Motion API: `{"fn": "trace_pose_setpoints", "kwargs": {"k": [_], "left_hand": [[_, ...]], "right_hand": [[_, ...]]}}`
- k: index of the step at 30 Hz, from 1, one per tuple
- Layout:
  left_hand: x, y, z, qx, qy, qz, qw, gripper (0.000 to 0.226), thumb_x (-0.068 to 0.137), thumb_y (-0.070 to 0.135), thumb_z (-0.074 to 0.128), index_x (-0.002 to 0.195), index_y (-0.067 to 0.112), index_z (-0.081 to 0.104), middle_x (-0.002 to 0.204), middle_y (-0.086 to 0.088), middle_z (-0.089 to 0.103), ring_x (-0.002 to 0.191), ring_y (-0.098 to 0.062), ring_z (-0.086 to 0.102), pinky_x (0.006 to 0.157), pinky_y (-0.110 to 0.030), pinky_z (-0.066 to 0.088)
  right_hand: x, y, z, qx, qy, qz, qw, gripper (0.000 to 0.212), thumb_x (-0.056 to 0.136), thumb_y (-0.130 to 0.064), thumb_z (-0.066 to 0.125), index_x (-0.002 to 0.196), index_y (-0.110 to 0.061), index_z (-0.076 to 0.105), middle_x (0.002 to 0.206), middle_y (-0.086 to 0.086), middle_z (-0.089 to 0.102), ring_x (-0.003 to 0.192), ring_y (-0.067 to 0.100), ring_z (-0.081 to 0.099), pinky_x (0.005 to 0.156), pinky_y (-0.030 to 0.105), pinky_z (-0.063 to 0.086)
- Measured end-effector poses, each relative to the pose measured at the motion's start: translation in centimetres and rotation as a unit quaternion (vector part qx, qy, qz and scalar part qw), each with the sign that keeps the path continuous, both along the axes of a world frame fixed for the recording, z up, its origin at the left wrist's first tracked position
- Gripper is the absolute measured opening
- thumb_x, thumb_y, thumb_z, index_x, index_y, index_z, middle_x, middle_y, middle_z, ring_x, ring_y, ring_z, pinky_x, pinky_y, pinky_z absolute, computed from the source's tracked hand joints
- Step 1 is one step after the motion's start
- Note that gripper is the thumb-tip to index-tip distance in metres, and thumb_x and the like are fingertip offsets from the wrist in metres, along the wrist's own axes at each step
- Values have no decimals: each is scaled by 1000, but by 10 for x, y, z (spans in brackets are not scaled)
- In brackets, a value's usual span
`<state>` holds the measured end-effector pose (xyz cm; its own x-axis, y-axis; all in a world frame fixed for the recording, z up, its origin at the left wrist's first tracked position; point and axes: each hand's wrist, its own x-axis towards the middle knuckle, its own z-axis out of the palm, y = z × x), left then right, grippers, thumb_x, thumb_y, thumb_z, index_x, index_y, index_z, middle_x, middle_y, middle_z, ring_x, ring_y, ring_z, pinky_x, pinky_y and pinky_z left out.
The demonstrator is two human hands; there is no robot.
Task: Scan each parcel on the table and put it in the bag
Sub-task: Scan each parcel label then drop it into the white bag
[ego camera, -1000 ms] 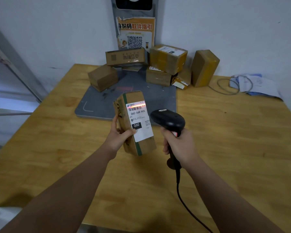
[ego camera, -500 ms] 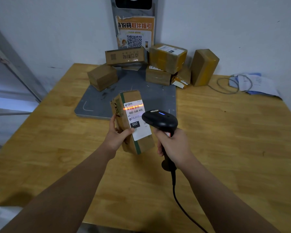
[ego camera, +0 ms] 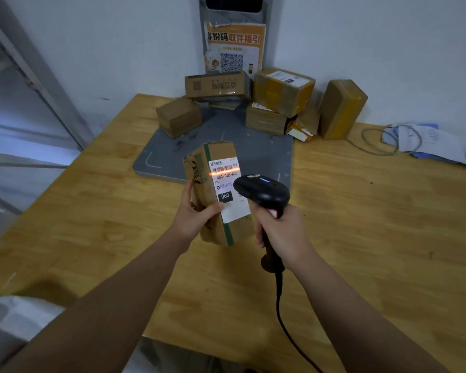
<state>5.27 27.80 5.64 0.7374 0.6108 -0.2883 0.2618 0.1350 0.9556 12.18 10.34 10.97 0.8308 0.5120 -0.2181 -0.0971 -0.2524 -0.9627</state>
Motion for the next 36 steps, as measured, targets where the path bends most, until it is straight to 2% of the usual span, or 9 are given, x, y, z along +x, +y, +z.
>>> {"fn": "trace_pose_setpoints", "kwargs": {"k": [8, 12, 15, 20, 25, 30, 33, 35, 36], "left_hand": [[-39, -66, 4, 13, -20, 87, 996, 89, 81, 22, 76, 149, 36, 21, 119, 7, 55, 100, 1, 55, 68, -11, 47], [-79, -94, -2, 9, -27, 144, 989, 89, 81, 24, 75, 150, 33, 20, 128, 1, 54, 111, -8, 56, 75, -16, 50], [-127, -104, -9, 45, -23, 189, 981, 85, 82, 22, 74, 147, 33, 21, 120, 13, 53, 103, 6, 54, 78, -15, 51], [-232, -107, -34, 40, 13, 305, 952, 82, 79, 25, 77, 142, 40, 27, 135, -1, 47, 122, -18, 51, 94, -34, 50], [-337, -97, -67, 55, 145, 384, 910, 98, 53, 70, 76, 136, 59, 25, 141, 0, 39, 131, -23, 42, 103, -55, 42], [-409, -77, -87, 168, 398, 281, 857, 101, 67, 59, 75, 147, 45, 14, 144, -11, 30, 132, -31, 30, 110, -48, 25], [-443, -54, -102, 215, 504, 146, 823, 104, 68, 67, 68, 150, 43, 8, 150, -14, 21, 136, -35, 23, 111, -48, 22], [-455, -41, -109, 237, 531, 84, 809, 104, 69, 72, 63, 150, 43, 5, 151, -14, 19, 136, -35, 22, 111, -48, 22], [-457, -36, -111, 238, 532, 70, 809, 103, 69, 73, 62, 150, 43, 5, 150, -14, 20, 135, -35, 23, 111, -49, 23]], "right_hand": [[-20, -39, -12, 15, 39, 58, 997, 37, 90, -23, 65, 59, -5, 57, 50, 9, 55, 44, 18, 54, 47, 27, 47], [-44, -46, -23, 22, 46, 117, 992, 29, 90, -18, 65, 65, -6, 59, 53, 6, 57, 48, 18, 57, 49, 28, 49], [-76, -38, -31, 29, 70, 172, 982, 25, 91, -15, 65, 67, -7, 61, 55, 7, 57, 50, 19, 58, 53, 29, 50], [-138, -10, -51, 7, 89, 262, 961, 26, 90, -15, 67, 65, -10, 61, 52, 4, 57, 50, 17, 58, 54, 29, 50], [-206, 28, -77, -41, 83, 342, 935, 21, 87, -17, 70, 68, -12, 63, 52, 0, 59, 50, 15, 59, 55, 29, 51], [-266, 60, -107, -129, 6, 387, 913, 27, 84, -22, 72, 63, -20, 56, 58, 4, 58, 55, 14, 58, 59, 31, 45], [-282, 66, -124, -151, -132, 333, 921, 25, 79, -14, 76, 85, -31, 58, 110, 8, 55, 94, 19, 58, 81, 25, 40], [-285, 63, -134, -162, -148, 312, 925, 46, 79, -4, 75, 115, -25, 55, 139, 14, 40, 121, 26, 49, 98, 25, 37], [-284, 60, -142, -155, -137, 313, 927, 54, 79, 0, 74, 115, -31, 49, 143, 16, 39, 126, 29, 48, 103, 32, 39]]}}
